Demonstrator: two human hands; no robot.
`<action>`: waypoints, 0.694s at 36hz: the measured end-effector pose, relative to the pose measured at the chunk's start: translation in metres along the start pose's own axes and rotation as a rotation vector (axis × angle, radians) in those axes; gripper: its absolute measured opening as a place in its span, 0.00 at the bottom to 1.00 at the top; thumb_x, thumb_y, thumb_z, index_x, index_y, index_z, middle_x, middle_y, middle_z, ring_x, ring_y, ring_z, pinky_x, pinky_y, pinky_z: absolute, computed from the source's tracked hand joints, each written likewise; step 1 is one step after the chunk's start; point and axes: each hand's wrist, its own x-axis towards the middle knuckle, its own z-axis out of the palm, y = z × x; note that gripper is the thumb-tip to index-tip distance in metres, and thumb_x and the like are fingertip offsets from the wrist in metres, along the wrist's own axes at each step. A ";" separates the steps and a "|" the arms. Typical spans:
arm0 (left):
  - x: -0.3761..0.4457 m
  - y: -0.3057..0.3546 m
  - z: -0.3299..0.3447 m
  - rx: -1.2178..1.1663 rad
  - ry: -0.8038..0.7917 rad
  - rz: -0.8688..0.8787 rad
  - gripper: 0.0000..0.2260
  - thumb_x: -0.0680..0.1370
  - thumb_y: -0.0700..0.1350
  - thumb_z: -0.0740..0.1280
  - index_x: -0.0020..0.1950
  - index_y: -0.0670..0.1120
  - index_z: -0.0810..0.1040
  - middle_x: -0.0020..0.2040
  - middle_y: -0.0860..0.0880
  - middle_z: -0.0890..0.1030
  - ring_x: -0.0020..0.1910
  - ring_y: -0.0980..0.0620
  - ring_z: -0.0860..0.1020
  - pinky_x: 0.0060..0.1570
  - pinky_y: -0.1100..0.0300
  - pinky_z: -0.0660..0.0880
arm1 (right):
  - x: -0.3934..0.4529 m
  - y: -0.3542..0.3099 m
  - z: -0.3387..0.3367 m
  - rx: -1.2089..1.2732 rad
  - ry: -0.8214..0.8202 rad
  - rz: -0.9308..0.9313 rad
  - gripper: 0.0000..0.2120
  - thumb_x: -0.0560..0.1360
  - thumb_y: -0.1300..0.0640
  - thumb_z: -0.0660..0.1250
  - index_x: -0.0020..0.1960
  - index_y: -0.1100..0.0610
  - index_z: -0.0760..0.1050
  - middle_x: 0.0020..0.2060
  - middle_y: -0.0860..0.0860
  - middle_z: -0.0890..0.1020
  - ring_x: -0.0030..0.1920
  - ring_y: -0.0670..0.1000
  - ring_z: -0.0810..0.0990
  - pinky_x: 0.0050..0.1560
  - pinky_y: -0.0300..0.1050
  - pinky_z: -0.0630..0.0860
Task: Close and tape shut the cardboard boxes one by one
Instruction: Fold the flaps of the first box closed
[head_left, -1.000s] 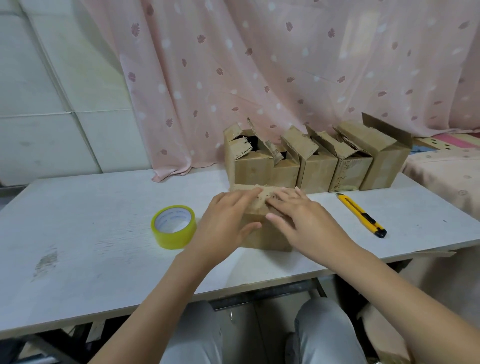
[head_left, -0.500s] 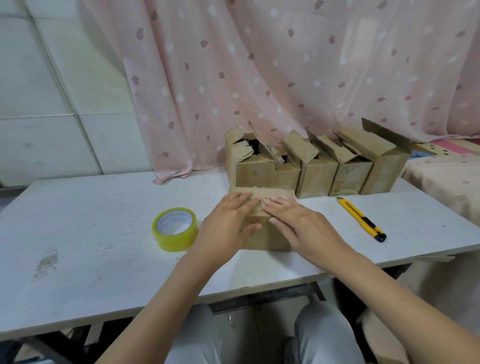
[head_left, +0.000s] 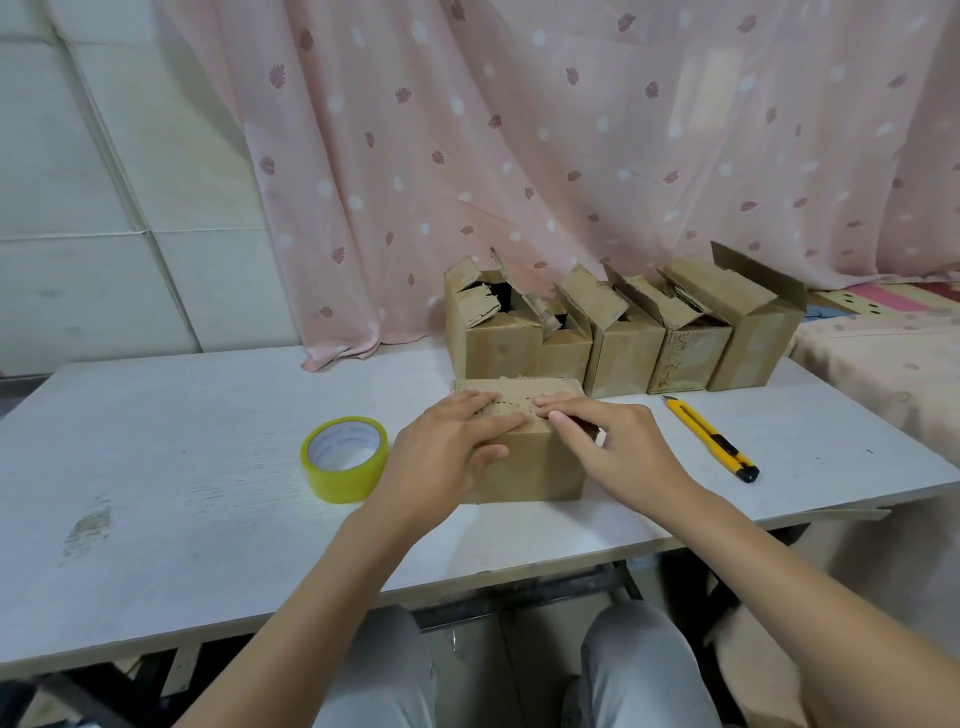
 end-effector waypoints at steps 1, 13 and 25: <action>-0.001 0.000 0.000 -0.001 -0.009 0.001 0.17 0.82 0.52 0.64 0.70 0.67 0.71 0.75 0.57 0.68 0.76 0.55 0.62 0.67 0.54 0.68 | 0.000 -0.001 -0.001 -0.001 0.010 0.014 0.11 0.81 0.55 0.66 0.60 0.50 0.83 0.56 0.39 0.84 0.61 0.34 0.77 0.63 0.31 0.71; 0.008 -0.009 -0.009 -0.163 -0.037 0.181 0.17 0.77 0.35 0.70 0.62 0.52 0.83 0.67 0.52 0.77 0.72 0.52 0.69 0.74 0.55 0.57 | 0.021 -0.004 -0.022 -0.146 -0.152 0.273 0.11 0.79 0.47 0.66 0.60 0.42 0.82 0.49 0.38 0.84 0.50 0.39 0.79 0.47 0.32 0.74; 0.018 -0.012 0.006 -0.180 0.093 0.091 0.16 0.72 0.36 0.73 0.55 0.52 0.83 0.59 0.59 0.80 0.58 0.60 0.76 0.56 0.64 0.72 | 0.012 -0.025 -0.010 -0.337 -0.254 0.019 0.21 0.84 0.43 0.53 0.73 0.47 0.72 0.72 0.44 0.73 0.71 0.46 0.70 0.69 0.47 0.70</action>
